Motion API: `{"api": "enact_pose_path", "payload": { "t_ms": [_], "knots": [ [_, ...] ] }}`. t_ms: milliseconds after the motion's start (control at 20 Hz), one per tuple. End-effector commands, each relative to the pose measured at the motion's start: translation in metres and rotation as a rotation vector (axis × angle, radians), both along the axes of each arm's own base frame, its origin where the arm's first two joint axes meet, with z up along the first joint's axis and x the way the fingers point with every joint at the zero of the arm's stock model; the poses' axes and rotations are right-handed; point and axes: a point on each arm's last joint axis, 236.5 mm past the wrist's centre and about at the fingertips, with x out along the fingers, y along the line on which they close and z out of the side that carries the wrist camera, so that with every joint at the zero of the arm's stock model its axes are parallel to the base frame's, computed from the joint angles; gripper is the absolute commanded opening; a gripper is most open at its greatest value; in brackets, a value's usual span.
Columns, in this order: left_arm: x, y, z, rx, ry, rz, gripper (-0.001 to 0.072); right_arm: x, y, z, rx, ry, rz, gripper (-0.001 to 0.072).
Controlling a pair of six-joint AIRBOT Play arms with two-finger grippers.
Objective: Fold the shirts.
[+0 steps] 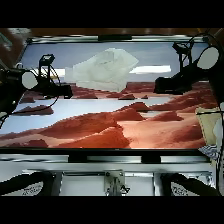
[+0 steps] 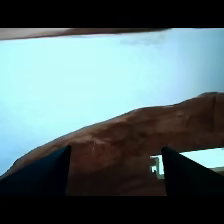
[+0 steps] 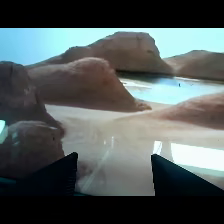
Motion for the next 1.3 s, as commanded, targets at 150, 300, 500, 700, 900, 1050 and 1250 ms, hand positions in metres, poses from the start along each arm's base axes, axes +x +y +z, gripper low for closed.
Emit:
{"api": "enact_pose_path", "payload": {
  "t_ms": [150,300,500,700,900,1050,1250],
  "knots": [
    [0.115,-0.030,-0.040,-0.218,-0.041,0.013,0.0690,0.009,0.021,0.001,0.089,-0.015,0.009,0.0582],
    [0.162,-0.040,-0.060,-0.309,-0.066,0.041,0.0688,0.012,0.026,-0.003,0.112,-0.008,0.010,0.0582],
    [0.185,-0.016,-0.092,-0.271,-0.065,0.042,0.0684,0.013,0.029,-0.012,0.120,0.018,0.010,0.0582],
    [0.180,0.013,-0.119,-0.248,0.007,0.084,0.0683,0.014,0.032,-0.016,0.131,0.031,0.010,0.0582],
    [0.178,0.012,-0.139,-0.248,0.041,0.087,0.0683,0.015,0.034,-0.016,0.139,0.033,0.010,0.0582],
    [0.176,0.010,-0.150,-0.252,0.058,0.090,0.0683,0.015,0.034,-0.016,0.140,0.031,0.009,0.0582],
    [0.187,0.007,-0.152,-0.266,0.017,0.105,0.0682,0.015,0.034,-0.016,0.140,0.032,0.009,0.0582]
  ]
}}
